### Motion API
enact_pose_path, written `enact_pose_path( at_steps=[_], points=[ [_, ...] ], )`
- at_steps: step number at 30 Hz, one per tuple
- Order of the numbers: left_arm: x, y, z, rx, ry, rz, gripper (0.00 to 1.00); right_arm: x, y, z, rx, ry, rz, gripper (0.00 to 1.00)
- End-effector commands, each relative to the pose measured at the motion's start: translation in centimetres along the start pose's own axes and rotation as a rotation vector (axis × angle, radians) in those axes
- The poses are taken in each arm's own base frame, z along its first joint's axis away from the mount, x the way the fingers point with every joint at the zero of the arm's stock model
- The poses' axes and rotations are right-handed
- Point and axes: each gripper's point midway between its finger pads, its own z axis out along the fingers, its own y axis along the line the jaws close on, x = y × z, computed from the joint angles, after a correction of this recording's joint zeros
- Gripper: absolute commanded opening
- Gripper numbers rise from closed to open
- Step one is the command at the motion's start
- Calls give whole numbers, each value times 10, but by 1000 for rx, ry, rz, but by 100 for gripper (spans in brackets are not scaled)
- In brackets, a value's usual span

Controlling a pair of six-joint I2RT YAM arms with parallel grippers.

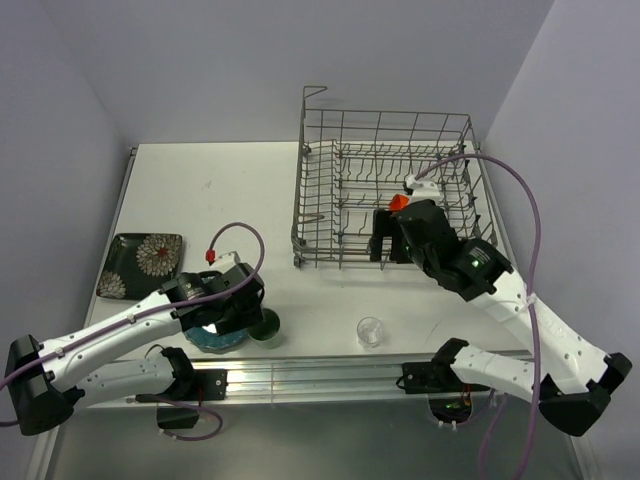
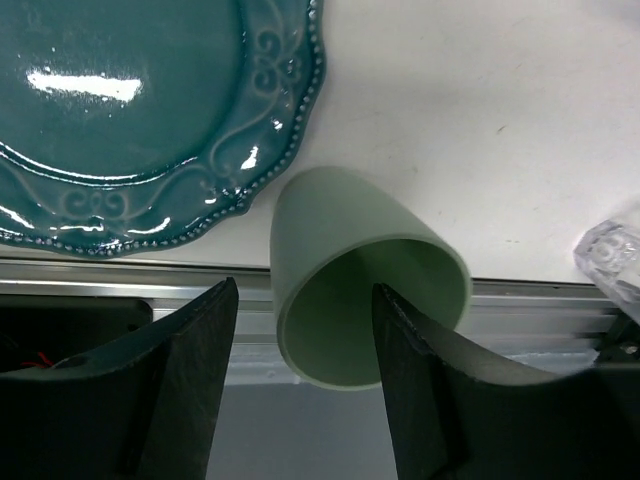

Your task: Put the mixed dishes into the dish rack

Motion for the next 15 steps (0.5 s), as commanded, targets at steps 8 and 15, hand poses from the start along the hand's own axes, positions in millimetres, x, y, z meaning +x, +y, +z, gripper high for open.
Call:
enact_pose_path(
  at_steps=[8, 15],
  points=[
    [13, -11, 19, 5, 32, -13, 43, 34, -5, -11, -83, 24, 20, 100],
    [-11, -44, -6, 95, -36, -13, 0, 42, -3, -23, -141, 36, 28, 100]
  ],
)
